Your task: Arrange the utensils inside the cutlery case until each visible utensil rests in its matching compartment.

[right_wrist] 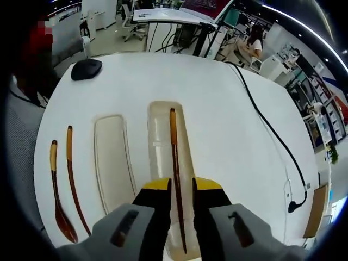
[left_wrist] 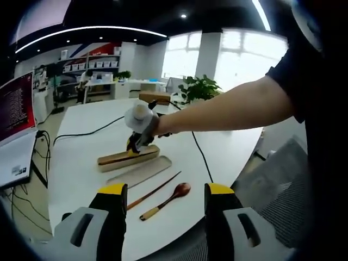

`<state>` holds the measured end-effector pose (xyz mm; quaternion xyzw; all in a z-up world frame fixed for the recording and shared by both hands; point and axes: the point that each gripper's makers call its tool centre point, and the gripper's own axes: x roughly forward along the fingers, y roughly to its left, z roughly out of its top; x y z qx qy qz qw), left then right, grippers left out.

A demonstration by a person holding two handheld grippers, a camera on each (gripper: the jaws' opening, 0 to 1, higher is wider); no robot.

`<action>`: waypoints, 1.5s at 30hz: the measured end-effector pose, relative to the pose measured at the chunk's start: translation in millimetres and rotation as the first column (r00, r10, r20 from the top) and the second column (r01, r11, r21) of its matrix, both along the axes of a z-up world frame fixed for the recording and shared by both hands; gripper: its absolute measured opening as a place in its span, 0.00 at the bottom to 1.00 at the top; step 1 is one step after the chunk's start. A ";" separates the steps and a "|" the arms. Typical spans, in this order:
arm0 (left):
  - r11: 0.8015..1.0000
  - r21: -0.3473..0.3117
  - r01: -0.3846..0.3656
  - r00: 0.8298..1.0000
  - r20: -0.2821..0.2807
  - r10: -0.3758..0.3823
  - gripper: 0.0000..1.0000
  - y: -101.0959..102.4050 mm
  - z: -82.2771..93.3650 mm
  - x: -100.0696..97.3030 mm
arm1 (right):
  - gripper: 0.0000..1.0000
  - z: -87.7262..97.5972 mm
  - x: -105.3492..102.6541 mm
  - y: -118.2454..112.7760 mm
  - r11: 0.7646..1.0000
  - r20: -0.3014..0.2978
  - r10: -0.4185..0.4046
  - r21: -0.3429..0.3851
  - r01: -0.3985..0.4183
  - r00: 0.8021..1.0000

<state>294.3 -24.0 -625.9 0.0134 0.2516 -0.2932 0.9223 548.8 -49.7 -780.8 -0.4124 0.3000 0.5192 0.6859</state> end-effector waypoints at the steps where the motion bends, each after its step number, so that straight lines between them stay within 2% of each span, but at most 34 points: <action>1: 1.000 0.000 0.001 1.000 0.001 -0.001 0.58 -0.2 0.2 0.8 | 0.14 1.0 0.1 -0.2 1.000 -0.001 -0.003 0.003 0.003 1.000; 15: 1.000 0.011 0.019 0.999 0.039 -0.019 0.59 -5.1 7.1 4.1 | 0.18 37.7 -2.2 -5.1 0.996 0.023 -0.058 0.063 0.057 0.998; 18: 0.996 0.085 0.031 0.995 0.092 -0.038 0.59 -5.4 11.8 5.2 | 0.20 47.2 -6.0 -8.8 0.995 0.036 -0.067 0.071 0.064 0.997; 26: 0.994 0.092 0.054 0.992 0.111 -0.065 0.59 -12.4 15.2 5.1 | 0.21 71.6 -22.8 -24.3 0.990 0.072 -0.097 0.111 0.088 0.993; 29: 0.992 0.106 0.065 0.991 0.111 -0.077 0.59 -16.2 15.1 3.7 | 0.21 75.5 -29.6 -29.3 0.988 0.076 -0.106 0.119 0.096 0.991; 33: 0.986 0.140 0.089 0.989 0.104 -0.104 0.61 -21.9 12.6 0.0 | 0.28 78.4 -36.3 -35.7 0.984 0.085 -0.134 0.128 0.122 0.987; 35: 0.983 0.158 0.096 0.986 0.120 -0.116 0.60 -23.5 14.7 -0.4 | 0.28 79.9 -41.6 -38.7 0.984 0.089 -0.135 0.128 0.123 0.987; 38: 0.988 0.131 0.086 0.985 0.135 -0.104 0.61 -24.8 20.4 0.6 | 0.29 83.1 -47.1 -43.9 0.983 0.095 -0.141 0.132 0.128 0.985; 41: 0.981 0.162 0.105 0.985 0.117 -0.125 0.61 -27.7 15.0 0.5 | 0.29 86.7 -53.0 -50.4 0.976 0.097 -0.167 0.155 0.151 0.981; 44: 0.985 0.142 0.099 0.982 0.143 -0.119 0.61 -28.6 21.5 1.2 | 0.29 88.2 -59.8 -55.9 0.969 0.091 -0.190 0.178 0.172 0.978; 45: 0.985 0.139 0.104 0.983 0.134 -0.123 0.62 -29.6 19.8 1.1 | 0.29 88.0 -61.5 -57.1 0.968 0.089 -0.193 0.181 0.175 0.977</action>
